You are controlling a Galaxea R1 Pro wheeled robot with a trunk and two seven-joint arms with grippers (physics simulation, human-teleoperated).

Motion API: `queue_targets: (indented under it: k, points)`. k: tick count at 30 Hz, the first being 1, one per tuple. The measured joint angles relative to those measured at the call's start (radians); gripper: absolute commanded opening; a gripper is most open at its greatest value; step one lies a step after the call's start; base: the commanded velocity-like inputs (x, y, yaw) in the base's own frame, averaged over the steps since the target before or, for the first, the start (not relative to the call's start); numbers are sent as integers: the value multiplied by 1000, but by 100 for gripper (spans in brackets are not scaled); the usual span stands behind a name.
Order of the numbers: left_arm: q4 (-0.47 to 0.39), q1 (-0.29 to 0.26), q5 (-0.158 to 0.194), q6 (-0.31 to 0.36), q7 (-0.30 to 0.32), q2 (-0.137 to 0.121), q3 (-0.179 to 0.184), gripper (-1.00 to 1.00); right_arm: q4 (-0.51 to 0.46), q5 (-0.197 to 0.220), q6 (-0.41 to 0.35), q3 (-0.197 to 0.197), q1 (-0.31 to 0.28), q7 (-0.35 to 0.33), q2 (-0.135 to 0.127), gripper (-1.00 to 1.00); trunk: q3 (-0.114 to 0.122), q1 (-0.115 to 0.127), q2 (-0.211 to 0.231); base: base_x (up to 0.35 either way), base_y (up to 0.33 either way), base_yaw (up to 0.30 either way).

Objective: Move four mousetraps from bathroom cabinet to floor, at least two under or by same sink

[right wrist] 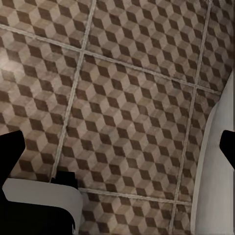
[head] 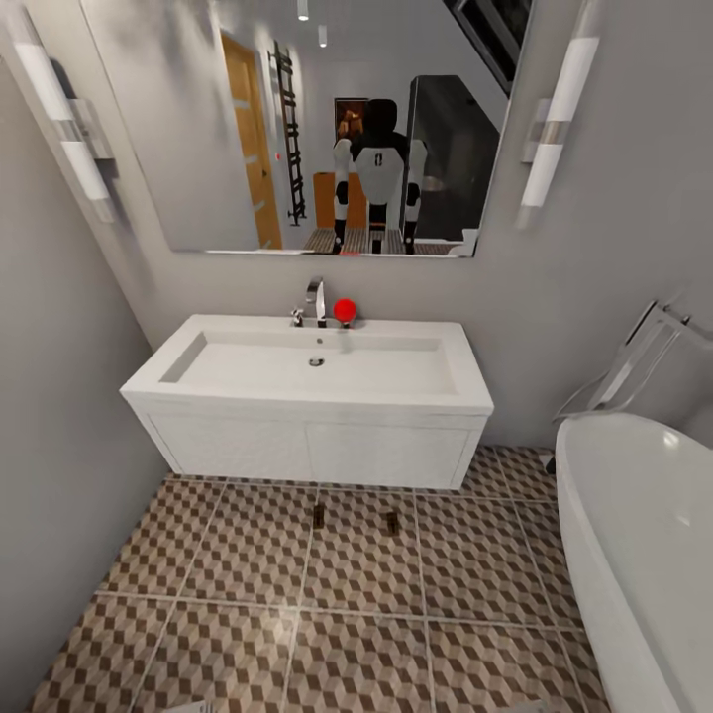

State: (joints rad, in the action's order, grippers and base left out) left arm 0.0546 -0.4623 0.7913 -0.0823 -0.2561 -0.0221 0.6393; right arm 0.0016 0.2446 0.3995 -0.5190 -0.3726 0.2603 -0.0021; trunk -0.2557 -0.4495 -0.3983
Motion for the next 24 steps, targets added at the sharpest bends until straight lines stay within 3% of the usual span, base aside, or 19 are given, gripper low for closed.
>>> queue_targets:
  k: [24]
  points:
    - [0, 0, 0, 0, 0, 0, 0, 100, -3, -1, 0, 0, 3, 0, -3, 100, 39, 0, 0, 0, 0, 0]
